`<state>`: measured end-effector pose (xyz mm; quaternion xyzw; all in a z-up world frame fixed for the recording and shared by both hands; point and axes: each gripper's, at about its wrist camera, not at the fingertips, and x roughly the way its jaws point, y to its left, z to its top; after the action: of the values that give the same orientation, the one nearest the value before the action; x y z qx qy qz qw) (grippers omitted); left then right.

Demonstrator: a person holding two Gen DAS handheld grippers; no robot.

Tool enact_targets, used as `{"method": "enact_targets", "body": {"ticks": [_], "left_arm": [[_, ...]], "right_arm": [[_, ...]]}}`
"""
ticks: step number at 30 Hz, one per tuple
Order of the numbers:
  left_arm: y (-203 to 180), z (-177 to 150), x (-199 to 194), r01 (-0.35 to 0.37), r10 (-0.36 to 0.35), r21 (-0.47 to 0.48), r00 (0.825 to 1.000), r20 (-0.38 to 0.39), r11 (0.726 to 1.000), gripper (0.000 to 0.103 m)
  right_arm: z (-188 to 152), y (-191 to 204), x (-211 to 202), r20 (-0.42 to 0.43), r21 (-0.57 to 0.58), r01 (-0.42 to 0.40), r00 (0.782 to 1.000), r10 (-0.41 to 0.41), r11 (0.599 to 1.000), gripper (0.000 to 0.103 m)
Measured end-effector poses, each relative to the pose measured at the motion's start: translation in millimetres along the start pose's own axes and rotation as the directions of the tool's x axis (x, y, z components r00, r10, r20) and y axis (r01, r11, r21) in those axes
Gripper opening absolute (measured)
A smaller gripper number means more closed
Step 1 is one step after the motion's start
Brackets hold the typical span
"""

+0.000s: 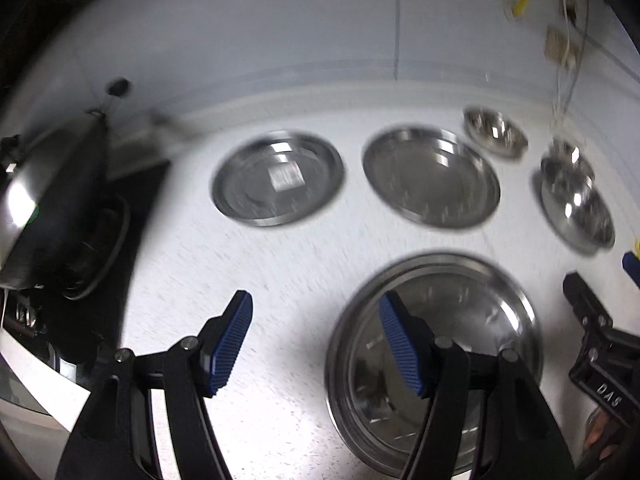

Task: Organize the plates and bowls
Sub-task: 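Move both tools down to the rim of the large steel plate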

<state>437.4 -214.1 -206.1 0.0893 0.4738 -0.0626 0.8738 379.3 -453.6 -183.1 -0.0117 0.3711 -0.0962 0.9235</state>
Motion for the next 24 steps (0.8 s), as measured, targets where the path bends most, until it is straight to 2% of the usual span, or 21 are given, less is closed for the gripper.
{"method": "enact_targets", "body": {"ticks": [4, 10, 24], "left_arm": [[-11.2, -3.7, 22.3, 0.038, -0.034, 0.051, 0.997, -0.074, 0.998, 0.065], [-23.0, -11.5, 53.1, 0.091, -0.076, 0.082, 0.982, -0.174, 0.992, 0.065], [-27.8, -15.0, 76.7, 0.131, -0.102, 0.096, 0.96, -0.261, 0.987, 0.064]], "right_arm": [[-7.6, -1.0, 15.4, -0.06, 0.007, 0.013, 0.998, -0.012, 1.0, 0.102], [-16.3, 2.5, 36.2, -0.127, 0.014, 0.033, 0.991, -0.031, 0.999, 0.102], [-26.7, -1.4, 49.7, -0.214, 0.049, 0.052, 0.976, -0.04, 0.997, 0.102]]}}
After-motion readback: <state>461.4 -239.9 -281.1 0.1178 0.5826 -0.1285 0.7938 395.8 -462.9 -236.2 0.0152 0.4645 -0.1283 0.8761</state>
